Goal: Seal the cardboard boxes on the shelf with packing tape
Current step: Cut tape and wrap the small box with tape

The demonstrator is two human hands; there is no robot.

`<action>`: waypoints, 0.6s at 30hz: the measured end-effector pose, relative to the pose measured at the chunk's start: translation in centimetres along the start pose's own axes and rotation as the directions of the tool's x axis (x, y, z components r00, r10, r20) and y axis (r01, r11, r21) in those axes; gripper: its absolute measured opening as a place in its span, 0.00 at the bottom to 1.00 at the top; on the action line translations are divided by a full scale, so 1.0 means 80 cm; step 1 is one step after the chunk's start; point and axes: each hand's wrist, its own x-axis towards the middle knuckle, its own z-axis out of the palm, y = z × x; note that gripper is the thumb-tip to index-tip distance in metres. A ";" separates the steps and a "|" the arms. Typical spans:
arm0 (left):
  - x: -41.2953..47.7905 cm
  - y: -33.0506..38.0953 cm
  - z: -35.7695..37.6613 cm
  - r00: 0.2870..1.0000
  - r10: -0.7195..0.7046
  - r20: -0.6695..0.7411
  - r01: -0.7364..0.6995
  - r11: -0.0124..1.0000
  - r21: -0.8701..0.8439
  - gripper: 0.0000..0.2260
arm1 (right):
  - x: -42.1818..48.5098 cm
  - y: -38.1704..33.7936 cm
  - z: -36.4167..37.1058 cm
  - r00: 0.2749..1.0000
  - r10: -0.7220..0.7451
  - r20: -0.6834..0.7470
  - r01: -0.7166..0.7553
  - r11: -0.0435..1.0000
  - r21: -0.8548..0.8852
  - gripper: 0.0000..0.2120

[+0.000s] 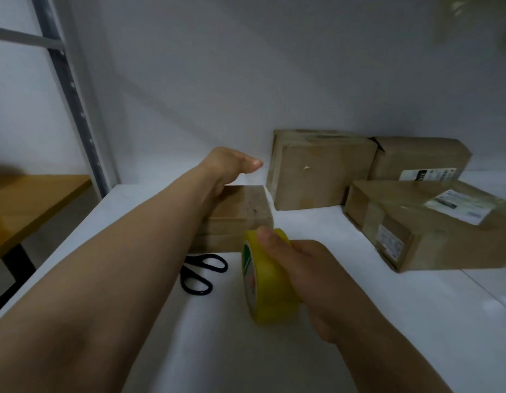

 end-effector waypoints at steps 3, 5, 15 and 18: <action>0.012 -0.009 0.001 0.999 -0.021 -0.027 0.021 1.000 0.002 0.14 | 0.009 -0.001 0.002 1.000 -0.004 -0.013 0.003 1.000 -0.024 0.22; 0.014 -0.014 0.002 0.998 -0.036 -0.042 0.036 0.999 -0.004 0.13 | 0.013 -0.001 0.002 1.000 0.002 -0.014 -0.002 1.000 -0.025 0.23; 0.024 -0.026 0.013 0.997 -0.008 -0.072 0.012 0.998 0.058 0.15 | 0.018 -0.002 0.000 0.999 0.015 -0.032 -0.016 0.999 -0.030 0.23; 0.034 -0.033 0.015 0.994 -0.024 -0.105 0.042 0.984 0.175 0.18 | 0.018 -0.006 -0.001 0.999 0.017 -0.029 -0.018 0.999 -0.034 0.22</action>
